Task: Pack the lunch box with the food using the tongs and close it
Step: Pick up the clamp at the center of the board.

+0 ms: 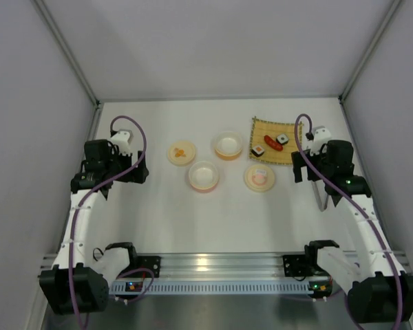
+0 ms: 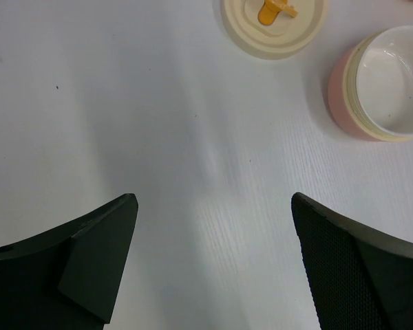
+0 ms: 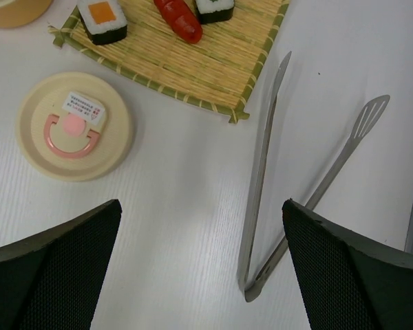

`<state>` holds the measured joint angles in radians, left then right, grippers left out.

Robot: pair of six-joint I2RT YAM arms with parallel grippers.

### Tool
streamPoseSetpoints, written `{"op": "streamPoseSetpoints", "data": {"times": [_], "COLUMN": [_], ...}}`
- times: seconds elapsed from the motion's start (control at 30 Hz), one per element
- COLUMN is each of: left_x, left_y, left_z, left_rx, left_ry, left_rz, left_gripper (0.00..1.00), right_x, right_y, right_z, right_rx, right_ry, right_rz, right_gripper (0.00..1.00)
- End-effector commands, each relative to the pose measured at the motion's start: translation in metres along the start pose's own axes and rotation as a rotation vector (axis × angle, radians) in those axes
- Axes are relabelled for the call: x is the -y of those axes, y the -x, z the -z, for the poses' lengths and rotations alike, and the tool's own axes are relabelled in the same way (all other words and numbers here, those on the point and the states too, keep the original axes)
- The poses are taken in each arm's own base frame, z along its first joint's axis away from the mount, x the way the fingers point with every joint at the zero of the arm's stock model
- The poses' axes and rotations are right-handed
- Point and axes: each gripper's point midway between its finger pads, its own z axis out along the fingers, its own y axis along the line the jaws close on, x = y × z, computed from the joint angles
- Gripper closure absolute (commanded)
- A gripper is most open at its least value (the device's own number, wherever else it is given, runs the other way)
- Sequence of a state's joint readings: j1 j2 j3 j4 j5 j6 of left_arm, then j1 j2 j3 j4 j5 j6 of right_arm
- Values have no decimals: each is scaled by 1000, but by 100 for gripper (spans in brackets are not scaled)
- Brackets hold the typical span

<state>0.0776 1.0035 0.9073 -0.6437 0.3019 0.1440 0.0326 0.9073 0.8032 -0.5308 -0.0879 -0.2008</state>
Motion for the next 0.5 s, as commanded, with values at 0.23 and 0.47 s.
{"op": "streamPoseSetpoints", "data": {"times": [0.23,0.47], "left_x": [4,6], "left_y": [8,9], "left_z": [9,10], "left_rx": [40,44], "left_ry": [-10,-19], "left_rz": [-21,-20], "left_gripper": [2,2], "right_x": [11,42], "right_y": [-3,-33], "right_z": [13,13], "right_rx": [-150,-328], "right_ry": [-7,-34], "right_rz": [30,-44], "right_gripper": [1,0]}}
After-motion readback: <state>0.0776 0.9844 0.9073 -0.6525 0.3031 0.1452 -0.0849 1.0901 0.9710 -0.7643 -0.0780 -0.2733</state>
